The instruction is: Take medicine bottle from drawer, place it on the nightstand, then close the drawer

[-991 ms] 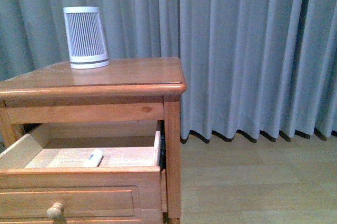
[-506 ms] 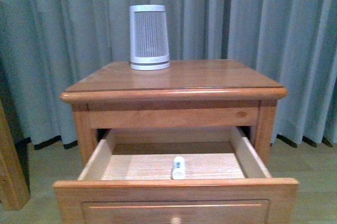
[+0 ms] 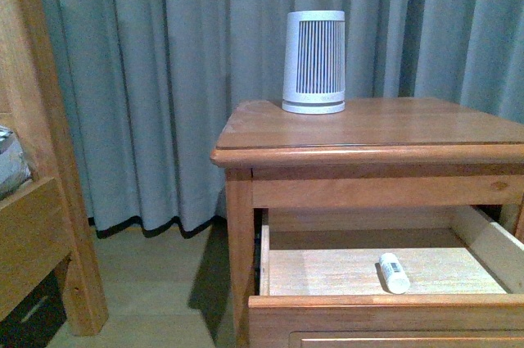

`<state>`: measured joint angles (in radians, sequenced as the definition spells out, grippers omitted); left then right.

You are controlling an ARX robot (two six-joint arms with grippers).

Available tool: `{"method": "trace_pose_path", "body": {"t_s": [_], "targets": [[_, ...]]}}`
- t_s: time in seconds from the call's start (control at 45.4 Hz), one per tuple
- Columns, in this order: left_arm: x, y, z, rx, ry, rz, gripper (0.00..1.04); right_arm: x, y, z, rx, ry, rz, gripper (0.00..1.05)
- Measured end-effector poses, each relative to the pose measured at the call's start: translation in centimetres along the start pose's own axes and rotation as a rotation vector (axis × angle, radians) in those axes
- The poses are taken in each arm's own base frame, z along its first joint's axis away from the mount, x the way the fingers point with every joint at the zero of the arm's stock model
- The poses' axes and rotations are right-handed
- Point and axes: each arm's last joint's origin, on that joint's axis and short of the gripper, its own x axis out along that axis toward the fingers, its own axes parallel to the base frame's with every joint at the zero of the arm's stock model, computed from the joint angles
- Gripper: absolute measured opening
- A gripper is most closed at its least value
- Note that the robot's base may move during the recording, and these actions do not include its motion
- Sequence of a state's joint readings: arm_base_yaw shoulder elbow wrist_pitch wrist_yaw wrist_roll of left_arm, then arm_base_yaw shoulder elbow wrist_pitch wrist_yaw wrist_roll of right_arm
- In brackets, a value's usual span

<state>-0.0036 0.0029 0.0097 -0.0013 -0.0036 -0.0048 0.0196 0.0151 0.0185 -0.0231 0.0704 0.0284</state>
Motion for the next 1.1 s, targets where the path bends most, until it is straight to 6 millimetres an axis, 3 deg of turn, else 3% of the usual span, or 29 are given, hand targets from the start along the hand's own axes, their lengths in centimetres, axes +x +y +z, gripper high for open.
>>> {"method": "trace_pose_path", "body": {"t_s": [0.132, 0.242, 0.352, 0.418, 0.484, 0.704, 0.858, 1.101], "targets": [[0.0, 0.0, 0.0, 0.0, 0.0, -0.001, 0.75, 1.2, -0.4, -0.1, 0.105, 0.124, -0.21, 0.98], [0.0, 0.0, 0.0, 0.0, 0.0, -0.001, 0.99, 4.2, -0.4, 3.2, 0.135, 0.134, -0.216, 0.98], [0.0, 0.0, 0.0, 0.0, 0.0, -0.001, 0.98, 9.7, -0.2, 6.8, 0.118, 0.168, -0.212, 0.98], [0.0, 0.0, 0.0, 0.0, 0.0, -0.001, 0.98, 13.6, -0.1, 7.4, 0.103, 0.246, -0.225, 0.98], [0.0, 0.0, 0.0, 0.0, 0.0, -0.001, 0.98, 16.0, -0.1, 7.5, 0.094, 0.299, -0.231, 0.98], [0.0, 0.0, 0.0, 0.0, 0.0, -0.001, 0.98, 24.4, 1.1, 5.4, 0.06, 0.467, -0.212, 0.98], [0.0, 0.0, 0.0, 0.0, 0.0, -0.001, 0.98, 27.1, 2.6, 3.1, 0.041, 0.53, -0.19, 0.98], [0.0, 0.0, 0.0, 0.0, 0.0, -0.001, 0.98, 29.9, 4.3, -0.7, 0.012, 0.572, -0.181, 0.98]]}}
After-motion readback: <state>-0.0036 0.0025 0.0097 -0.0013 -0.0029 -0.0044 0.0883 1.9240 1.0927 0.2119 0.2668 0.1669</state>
